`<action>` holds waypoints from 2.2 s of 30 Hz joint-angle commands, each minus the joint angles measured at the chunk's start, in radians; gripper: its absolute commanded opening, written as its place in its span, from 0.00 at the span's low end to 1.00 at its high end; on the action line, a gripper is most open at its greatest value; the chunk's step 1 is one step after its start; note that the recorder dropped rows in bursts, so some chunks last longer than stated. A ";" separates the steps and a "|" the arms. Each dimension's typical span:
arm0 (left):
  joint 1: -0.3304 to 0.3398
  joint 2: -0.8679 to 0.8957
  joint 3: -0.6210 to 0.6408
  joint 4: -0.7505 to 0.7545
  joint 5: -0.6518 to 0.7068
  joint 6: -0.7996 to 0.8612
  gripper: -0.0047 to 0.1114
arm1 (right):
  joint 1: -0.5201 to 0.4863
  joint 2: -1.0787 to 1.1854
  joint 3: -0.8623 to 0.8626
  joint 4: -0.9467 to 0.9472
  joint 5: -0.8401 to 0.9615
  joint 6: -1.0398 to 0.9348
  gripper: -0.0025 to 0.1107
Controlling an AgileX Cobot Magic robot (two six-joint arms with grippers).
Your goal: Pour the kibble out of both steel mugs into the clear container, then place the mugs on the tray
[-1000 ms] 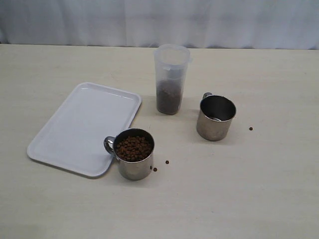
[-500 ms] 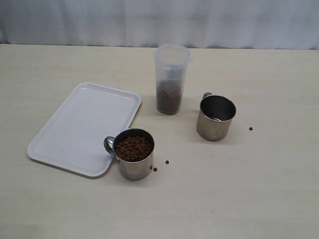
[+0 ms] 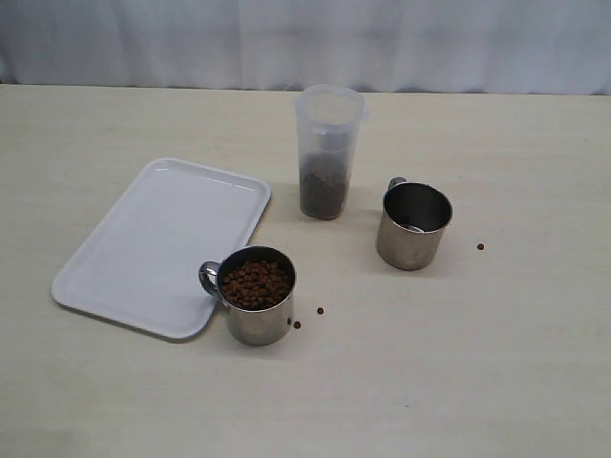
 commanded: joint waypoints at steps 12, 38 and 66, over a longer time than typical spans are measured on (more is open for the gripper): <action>-0.033 0.026 0.001 0.042 -0.160 -0.109 0.04 | 0.003 0.002 0.002 -0.011 0.002 0.005 0.06; -0.509 1.339 -0.190 0.792 -0.689 -0.560 0.62 | 0.003 0.002 0.002 -0.011 0.002 0.005 0.06; -0.314 1.714 -0.431 0.814 -0.819 -0.349 0.62 | 0.003 0.002 0.002 -0.011 0.002 0.005 0.06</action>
